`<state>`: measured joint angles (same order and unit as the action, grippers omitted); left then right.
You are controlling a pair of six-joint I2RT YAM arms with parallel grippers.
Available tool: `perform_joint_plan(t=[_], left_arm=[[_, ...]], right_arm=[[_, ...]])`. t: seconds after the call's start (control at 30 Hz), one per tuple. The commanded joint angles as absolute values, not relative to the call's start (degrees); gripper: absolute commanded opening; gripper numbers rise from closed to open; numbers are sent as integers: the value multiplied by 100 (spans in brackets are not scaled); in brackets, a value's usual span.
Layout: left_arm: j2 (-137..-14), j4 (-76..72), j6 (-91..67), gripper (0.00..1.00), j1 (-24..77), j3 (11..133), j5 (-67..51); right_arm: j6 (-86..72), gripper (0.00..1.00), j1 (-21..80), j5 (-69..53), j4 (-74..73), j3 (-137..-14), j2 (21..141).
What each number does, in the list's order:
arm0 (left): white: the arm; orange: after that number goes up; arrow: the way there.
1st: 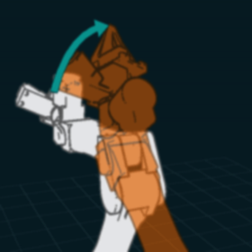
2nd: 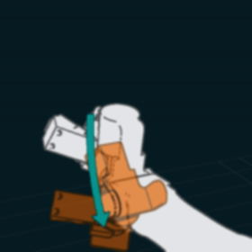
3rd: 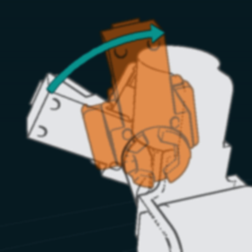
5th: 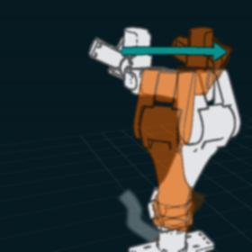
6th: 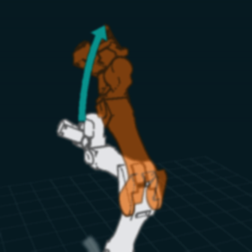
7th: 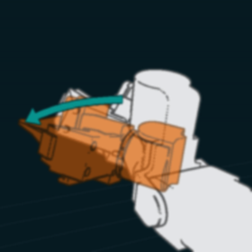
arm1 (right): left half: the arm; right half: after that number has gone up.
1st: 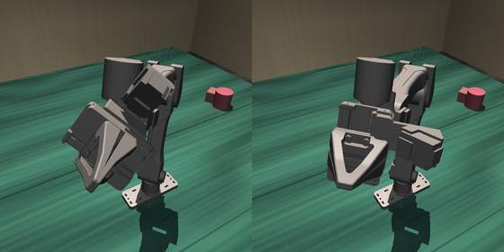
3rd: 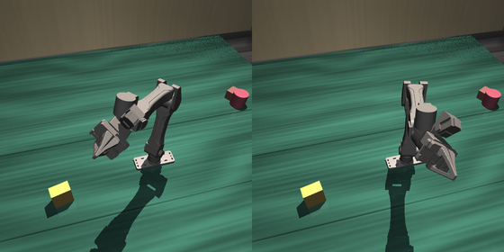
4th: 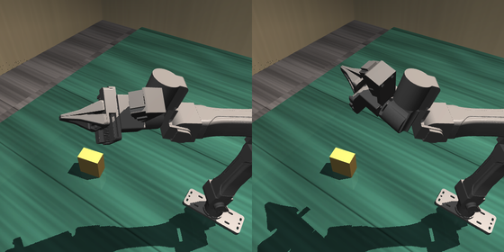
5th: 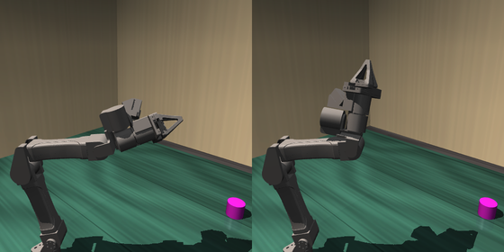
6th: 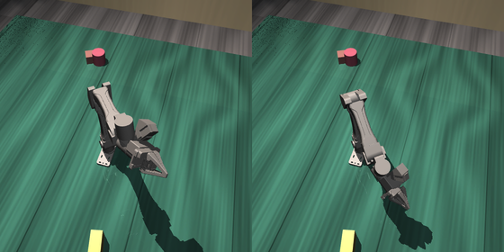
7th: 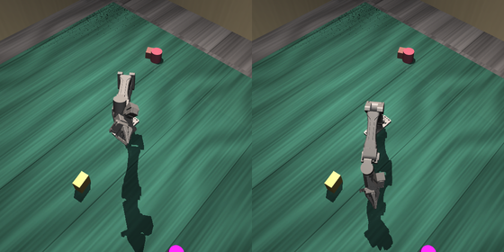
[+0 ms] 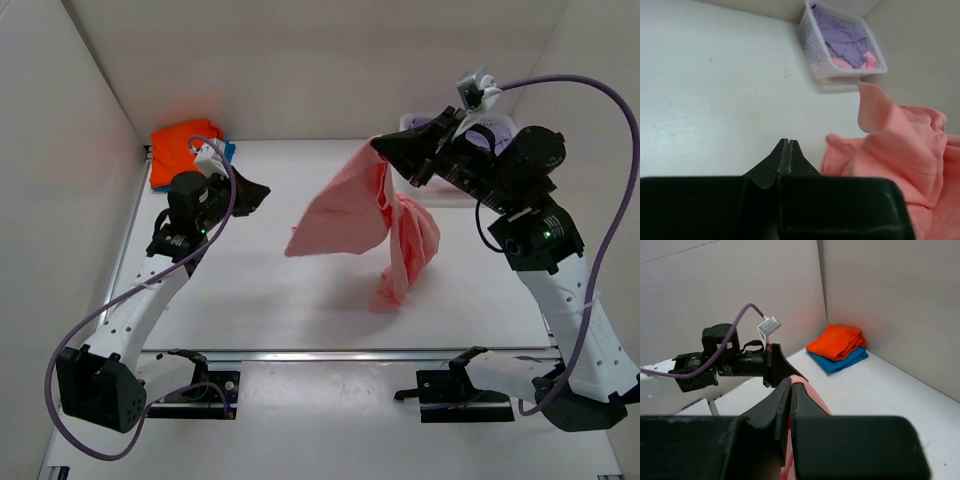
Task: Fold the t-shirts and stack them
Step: Flatten out the tshirt
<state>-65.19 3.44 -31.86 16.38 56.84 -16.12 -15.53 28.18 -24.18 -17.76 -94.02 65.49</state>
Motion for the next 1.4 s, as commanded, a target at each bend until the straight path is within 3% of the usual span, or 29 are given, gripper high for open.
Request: perform_joint_plan(t=[0.0,0.07,0.17,0.33,0.53,0.8,1.17,1.37], left_arm=[[-6390,466,-3165,1,1459,5248,-1925],[-6294,536,-3120,3,1407,5133,-1916],[-6039,484,-3164,15,1170,4957,-1898],[-5758,466,-3015,49,949,4808,-2188],[-5011,-138,-3304,65,923,4281,-2224],[-4825,-1053,-3050,73,1204,3508,-2733],[-5818,-2610,-1995,72,2136,3744,-1969],[-6337,-3260,-1670,78,2425,4148,-1776]], right_arm=[[-1292,1,3032,-2302,-1960,-9641,7118],[-1423,0,3058,-2548,-1986,-9825,7408],[-1292,0,3357,-2479,-2213,-10220,8162],[-1160,0,3568,-2338,-2382,-10547,8841],[-1196,0,3428,-2373,-2241,-10406,8921],[-1283,0,3375,-2487,-2206,-10170,8588],[-1529,0,3515,-2751,-2048,-9554,8262],[-1608,0,3647,-2865,-2022,-9369,8227]])
